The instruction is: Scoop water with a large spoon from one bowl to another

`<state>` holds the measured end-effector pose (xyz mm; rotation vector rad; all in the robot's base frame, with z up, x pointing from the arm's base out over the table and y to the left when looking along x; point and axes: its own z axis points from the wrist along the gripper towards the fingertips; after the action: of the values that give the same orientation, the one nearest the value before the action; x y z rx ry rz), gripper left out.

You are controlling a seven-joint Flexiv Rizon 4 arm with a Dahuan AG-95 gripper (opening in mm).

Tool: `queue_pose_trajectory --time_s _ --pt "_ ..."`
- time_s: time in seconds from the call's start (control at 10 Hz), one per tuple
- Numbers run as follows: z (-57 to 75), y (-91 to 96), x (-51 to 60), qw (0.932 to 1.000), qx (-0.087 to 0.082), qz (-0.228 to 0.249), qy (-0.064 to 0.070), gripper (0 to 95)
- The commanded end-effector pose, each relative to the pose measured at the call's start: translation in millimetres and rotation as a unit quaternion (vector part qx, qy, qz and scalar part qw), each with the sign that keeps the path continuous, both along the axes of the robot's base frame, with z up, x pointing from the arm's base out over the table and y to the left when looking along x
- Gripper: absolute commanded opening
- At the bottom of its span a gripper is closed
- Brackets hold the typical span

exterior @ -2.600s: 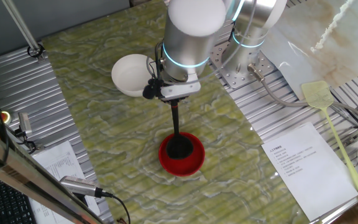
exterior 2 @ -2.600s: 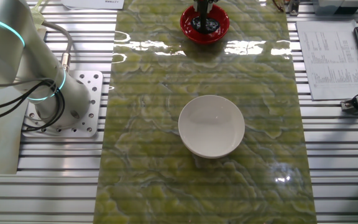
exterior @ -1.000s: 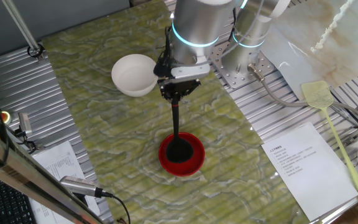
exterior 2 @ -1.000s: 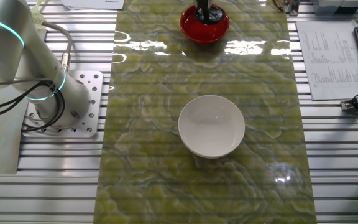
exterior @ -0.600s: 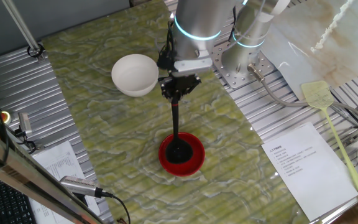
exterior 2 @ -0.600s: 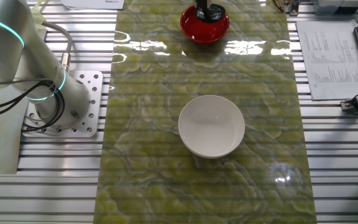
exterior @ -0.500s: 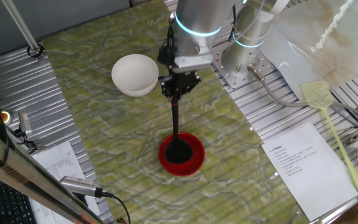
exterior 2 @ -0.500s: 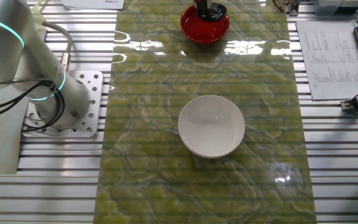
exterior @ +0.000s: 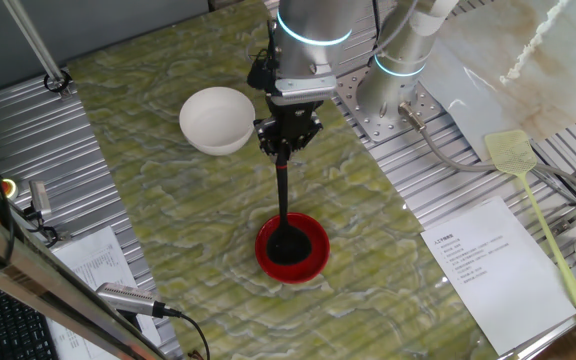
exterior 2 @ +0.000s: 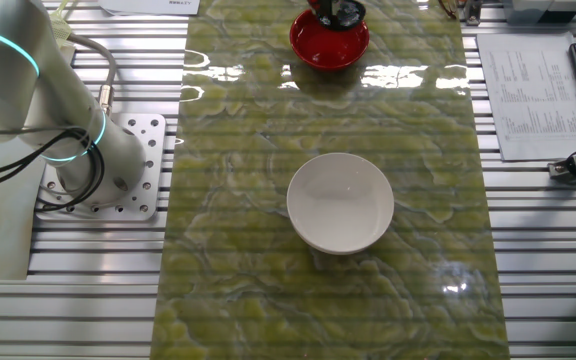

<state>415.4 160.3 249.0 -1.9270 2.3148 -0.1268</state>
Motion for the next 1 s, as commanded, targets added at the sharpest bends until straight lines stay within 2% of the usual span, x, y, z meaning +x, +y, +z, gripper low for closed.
queue_pose_trajectory --time_s 0.1,0.7,1.0 --pt "0.3 -3.1 -3.9 1.0 0.006 0.001 -0.001 0.0" --pt "-1.4 -7.4 -6.4 0.9995 0.029 -0.012 -0.001 0.0" --pt "-2.6 -10.5 -8.2 0.9994 0.031 -0.018 0.001 0.0"
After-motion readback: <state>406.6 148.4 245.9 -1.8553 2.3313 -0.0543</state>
